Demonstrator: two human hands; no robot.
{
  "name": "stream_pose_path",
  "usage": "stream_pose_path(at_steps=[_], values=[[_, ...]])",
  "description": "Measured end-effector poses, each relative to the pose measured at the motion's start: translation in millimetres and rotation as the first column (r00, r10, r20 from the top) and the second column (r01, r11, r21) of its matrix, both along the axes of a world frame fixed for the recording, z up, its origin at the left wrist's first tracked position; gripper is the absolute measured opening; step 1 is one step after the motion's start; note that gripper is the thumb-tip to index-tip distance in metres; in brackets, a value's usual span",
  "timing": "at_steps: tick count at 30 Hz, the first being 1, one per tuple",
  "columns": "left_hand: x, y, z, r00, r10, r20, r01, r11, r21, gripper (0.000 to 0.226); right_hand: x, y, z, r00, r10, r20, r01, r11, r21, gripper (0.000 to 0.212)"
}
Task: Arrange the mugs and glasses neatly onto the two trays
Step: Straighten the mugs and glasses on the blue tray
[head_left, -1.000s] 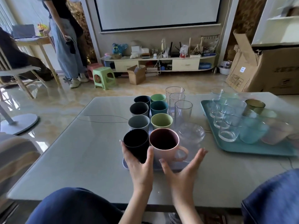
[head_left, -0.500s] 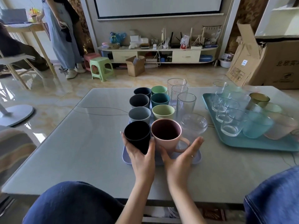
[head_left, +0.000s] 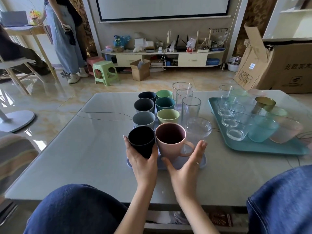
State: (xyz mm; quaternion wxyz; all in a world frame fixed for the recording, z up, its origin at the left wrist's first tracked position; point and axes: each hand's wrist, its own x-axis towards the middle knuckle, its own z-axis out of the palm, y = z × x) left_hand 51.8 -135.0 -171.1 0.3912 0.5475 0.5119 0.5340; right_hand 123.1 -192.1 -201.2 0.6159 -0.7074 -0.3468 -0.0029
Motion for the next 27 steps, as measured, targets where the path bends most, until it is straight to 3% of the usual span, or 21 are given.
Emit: stream_pose_path(at_steps=[9, 14, 17, 19, 22, 27], values=[[-25, 3, 1, 0.989, -0.106, -0.101, 0.101, 0.993, -0.054, 0.111, 3, -22, 13, 0.955, 0.057, 0.292, -0.017, 0.990, -0.139, 0.106], [-38, 9, 1, 0.962, -0.191, -0.194, 0.190, 0.982, -0.026, 0.106, 5, -24, 29, 0.829, 0.124, 0.546, -0.070, 0.990, -0.118, 0.057], [-43, 16, 9, 0.934, -0.301, -0.193, 0.300, 0.953, -0.037, 0.087, 8, -11, 42, 0.732, 0.138, 0.667, -0.101, 0.990, -0.095, 0.023], [-45, 19, 18, 0.919, -0.361, -0.157, 0.357, 0.933, -0.052, 0.073, 9, -2, 53, 0.678, 0.212, 0.704, -0.114, 0.976, -0.185, 0.020], [-50, 25, 29, 0.906, -0.394, -0.157, 0.384, 0.919, -0.087, 0.071, 12, 12, 68, 0.630, 0.330, 0.703, -0.139, 0.938, -0.316, 0.025], [-57, 44, 41, 0.864, -0.443, -0.237, 0.419, 0.896, -0.147, 0.087, 14, 27, 88, 0.602, 0.542, 0.587, -0.168, 0.804, -0.570, 0.038]])
